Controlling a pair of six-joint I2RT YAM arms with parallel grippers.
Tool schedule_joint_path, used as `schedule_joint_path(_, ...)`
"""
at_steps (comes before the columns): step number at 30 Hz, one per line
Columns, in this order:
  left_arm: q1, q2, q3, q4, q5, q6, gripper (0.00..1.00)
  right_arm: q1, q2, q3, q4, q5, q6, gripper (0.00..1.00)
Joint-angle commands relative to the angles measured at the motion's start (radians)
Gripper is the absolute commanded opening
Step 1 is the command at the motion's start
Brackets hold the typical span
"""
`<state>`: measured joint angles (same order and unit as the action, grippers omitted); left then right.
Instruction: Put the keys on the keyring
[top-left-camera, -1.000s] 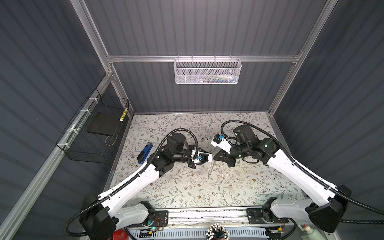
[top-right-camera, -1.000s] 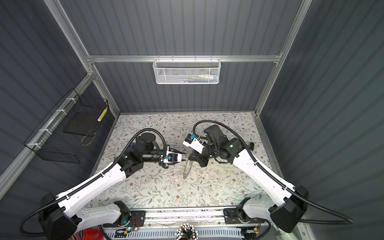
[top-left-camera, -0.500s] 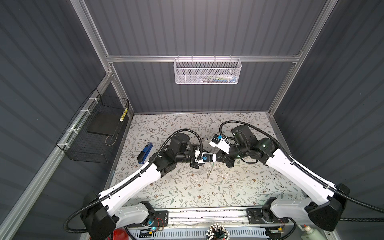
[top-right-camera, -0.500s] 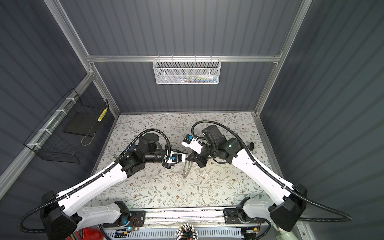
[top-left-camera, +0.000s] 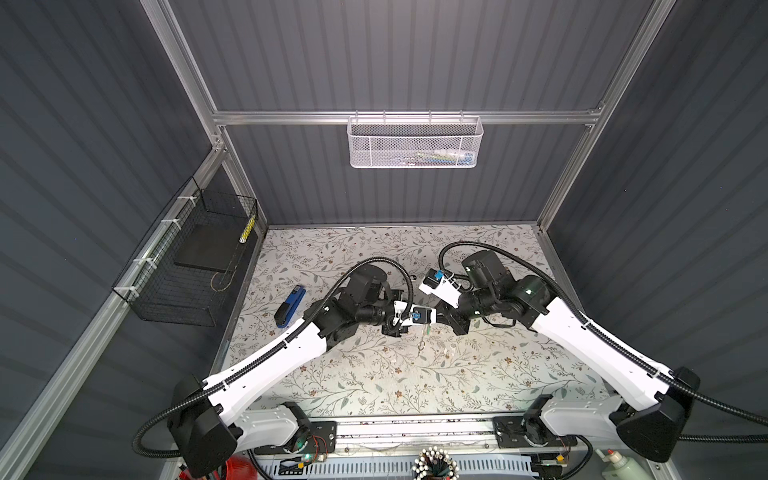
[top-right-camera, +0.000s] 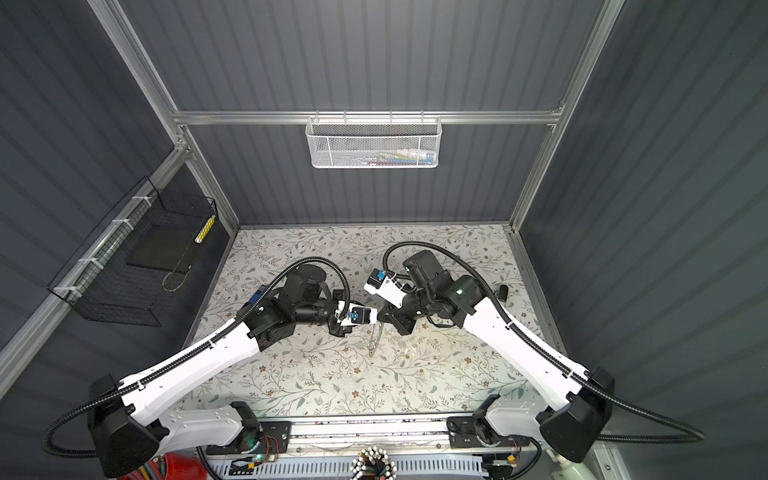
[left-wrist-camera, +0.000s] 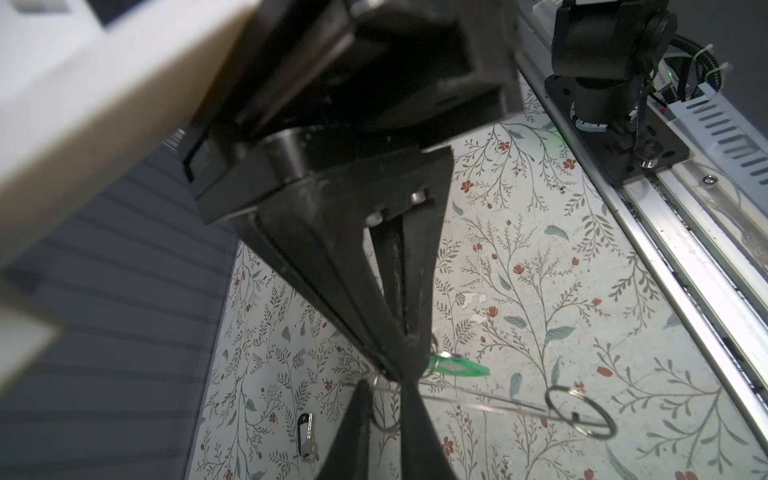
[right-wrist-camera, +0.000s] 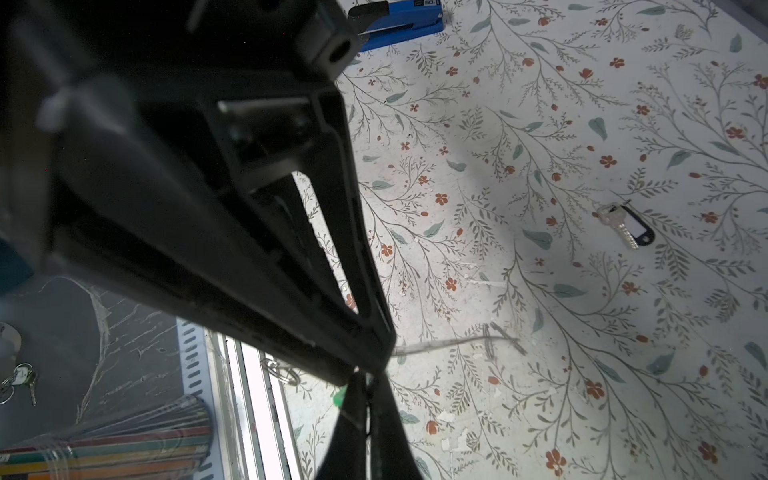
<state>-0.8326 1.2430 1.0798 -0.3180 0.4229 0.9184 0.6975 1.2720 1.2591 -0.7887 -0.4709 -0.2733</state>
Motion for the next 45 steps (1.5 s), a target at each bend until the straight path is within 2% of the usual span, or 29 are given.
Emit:
schedule_joint_path(1,-0.011,0.020,0.038,-0.047,-0.029,0.019,0.12,0.020,0.000,0.042,0.007,-0.002,-0.013,0.00)
schedule_joint_path(7,-0.014,0.026,0.047,-0.050,-0.018,0.013,0.07,0.034,0.002,0.047,0.013,0.027,-0.029,0.00)
schedule_joint_path(10,-0.013,0.030,0.051,-0.055,-0.008,0.002,0.00,0.035,-0.009,0.045,0.024,0.036,-0.029,0.03)
schedule_joint_path(14,-0.014,0.022,0.047,-0.034,0.015,-0.042,0.00,0.034,-0.043,0.022,0.044,0.097,-0.017,0.17)
schedule_joint_path(18,-0.012,-0.027,0.001,0.087,0.025,-0.187,0.00,0.033,-0.128,-0.025,0.084,0.162,-0.003,0.31)
schedule_joint_path(26,-0.010,-0.085,-0.121,0.326,-0.029,-0.397,0.00,0.030,-0.357,-0.209,0.240,0.296,0.057,0.47)
schedule_joint_path(29,-0.009,-0.099,-0.149,0.404,-0.049,-0.466,0.00,0.028,-0.395,-0.255,0.289,0.339,0.090,0.48)
schedule_joint_path(35,-0.007,-0.103,-0.169,0.504,-0.073,-0.582,0.00,0.030,-0.388,-0.328,0.454,0.283,0.151,0.48)
schedule_joint_path(41,-0.005,-0.119,-0.203,0.605,-0.085,-0.682,0.00,0.031,-0.369,-0.360,0.534,0.316,0.166,0.46)
schedule_joint_path(45,-0.004,-0.117,-0.213,0.647,-0.086,-0.729,0.00,0.032,-0.359,-0.375,0.611,0.289,0.172,0.45)
